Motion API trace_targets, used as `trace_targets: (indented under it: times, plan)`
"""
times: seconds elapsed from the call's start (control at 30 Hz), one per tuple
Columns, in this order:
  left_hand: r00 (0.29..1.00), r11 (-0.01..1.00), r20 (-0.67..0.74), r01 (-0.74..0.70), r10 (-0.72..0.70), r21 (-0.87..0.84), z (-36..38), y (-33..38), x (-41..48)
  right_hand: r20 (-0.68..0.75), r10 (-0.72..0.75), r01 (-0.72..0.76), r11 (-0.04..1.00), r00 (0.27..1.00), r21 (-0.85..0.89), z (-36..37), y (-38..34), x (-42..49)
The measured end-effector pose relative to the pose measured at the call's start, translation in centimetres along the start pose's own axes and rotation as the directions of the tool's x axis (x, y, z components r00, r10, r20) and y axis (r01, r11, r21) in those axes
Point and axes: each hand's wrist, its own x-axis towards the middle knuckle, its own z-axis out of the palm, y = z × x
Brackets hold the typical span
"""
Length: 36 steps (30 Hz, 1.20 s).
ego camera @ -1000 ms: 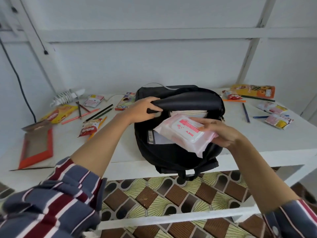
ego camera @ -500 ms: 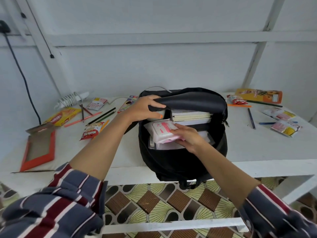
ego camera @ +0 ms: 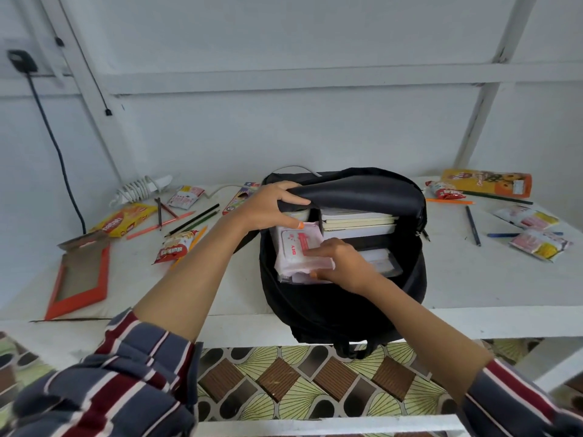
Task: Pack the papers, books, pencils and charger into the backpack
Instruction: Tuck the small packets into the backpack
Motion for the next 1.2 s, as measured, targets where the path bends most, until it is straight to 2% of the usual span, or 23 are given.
trace_targets:
  times: [0.13, 0.27, 0.33, 0.4, 0.47, 0.53, 1.2]
  plan:
    - [1.000, 1.000, -0.003, -0.012, 0.012, -0.001, -0.1, 0.2, 0.0, -0.052, 0.061, -0.064, 0.997, 0.997, -0.045, 1.0, -0.3, 1.2]
    - [1.000, 1.000, -0.007, -0.007, 0.007, -0.020, -0.1, -0.1, 0.2, -0.096, -0.056, 0.047, 0.995, 0.994, -0.093, 0.4, -0.9, 0.6]
    - [1.000, 1.000, -0.009, -0.009, 0.009, -0.014, -0.1, -0.2, 0.4, -0.047, -0.149, 0.144, 0.985, 0.988, -0.093, 0.5, -1.2, -0.1]
    - [1.000, 1.000, -0.009, -0.006, 0.006, -0.016, 0.0, -0.3, 0.4, 0.071, -0.197, 0.206, 0.965, 0.978, -0.162, 1.2, -1.4, -0.7]
    - [1.000, 1.000, -0.006, -0.008, 0.008, -0.017, 0.0, -0.3, 0.5, 0.165, -0.187, 0.227, 0.934, 0.968, -0.277, 1.9, -1.4, -0.8]
    - [1.000, 1.000, -0.005, -0.012, 0.012, -0.018, 0.0, -0.3, 0.5, 0.186, -0.166, 0.218, 0.925, 0.968, -0.311, 2.0, -1.4, -0.6]
    - [1.000, 0.999, 0.001, -0.025, 0.025, -0.020, -0.3, -0.3, 0.6, 0.196, -0.135, 0.179, 0.956, 0.971, -0.232, 1.0, -0.6, 4.7]
